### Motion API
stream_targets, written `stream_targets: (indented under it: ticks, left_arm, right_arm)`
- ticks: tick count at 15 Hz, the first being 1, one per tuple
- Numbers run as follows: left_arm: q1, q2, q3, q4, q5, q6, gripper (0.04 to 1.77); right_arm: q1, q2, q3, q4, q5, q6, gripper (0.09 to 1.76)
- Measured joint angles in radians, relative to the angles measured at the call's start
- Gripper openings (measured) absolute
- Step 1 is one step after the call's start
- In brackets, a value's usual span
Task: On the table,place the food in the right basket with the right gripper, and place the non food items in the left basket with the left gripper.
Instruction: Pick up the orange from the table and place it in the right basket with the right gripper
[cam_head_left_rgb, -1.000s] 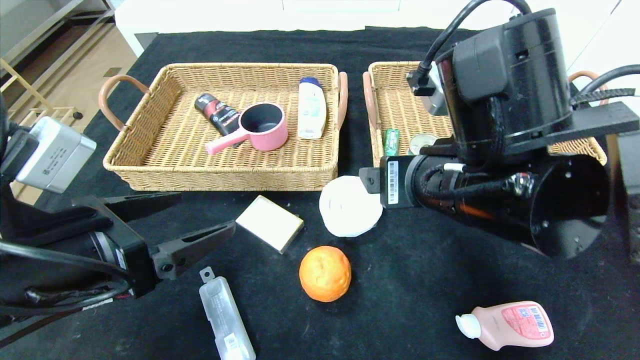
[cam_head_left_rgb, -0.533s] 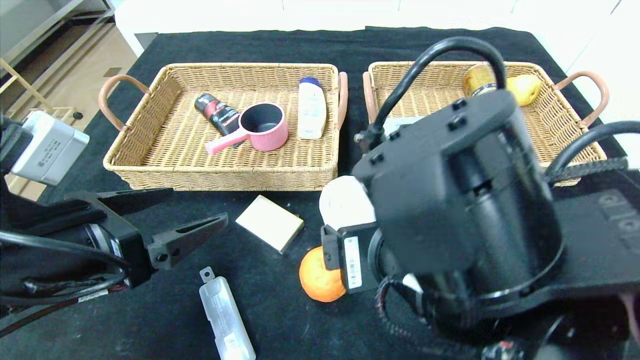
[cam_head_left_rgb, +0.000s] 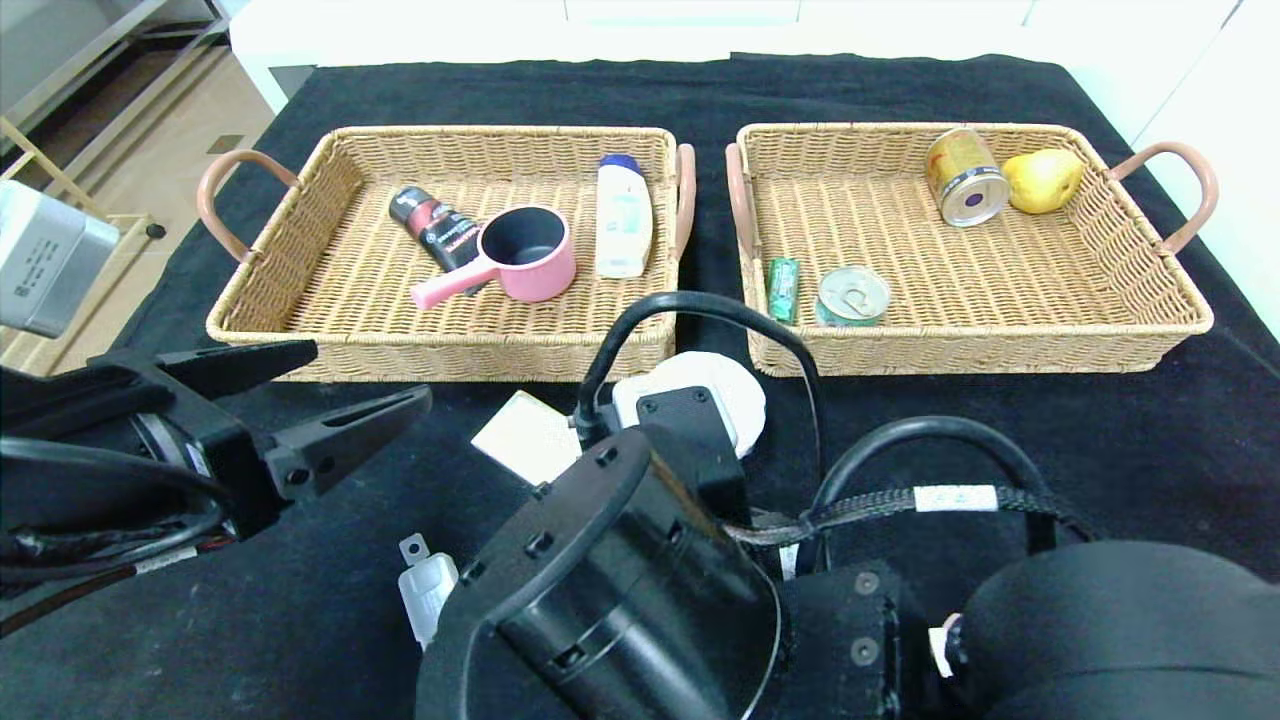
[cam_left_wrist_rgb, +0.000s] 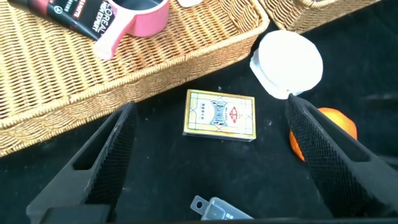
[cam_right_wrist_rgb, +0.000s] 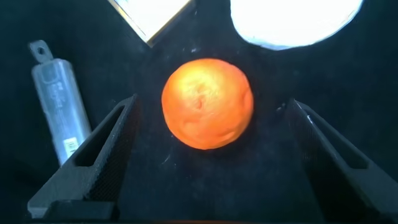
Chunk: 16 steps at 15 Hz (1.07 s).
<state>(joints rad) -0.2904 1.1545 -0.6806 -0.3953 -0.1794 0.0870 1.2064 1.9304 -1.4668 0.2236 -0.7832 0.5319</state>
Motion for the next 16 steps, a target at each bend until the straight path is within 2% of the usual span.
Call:
stream_targets:
  ticks: [6, 16]
  left_arm:
    - [0.012, 0.001, 0.002, 0.000, -0.002, 0.001, 1.72]
    - [0.016, 0.002, 0.003, 0.001, -0.004, 0.003, 1.72]
  right_arm:
    - [-0.046, 0.061, -0.040, -0.001, -0.012, 0.008, 1.70]
    - [-0.049, 0.113, -0.054, -0.010, -0.013, 0.011, 1.70]
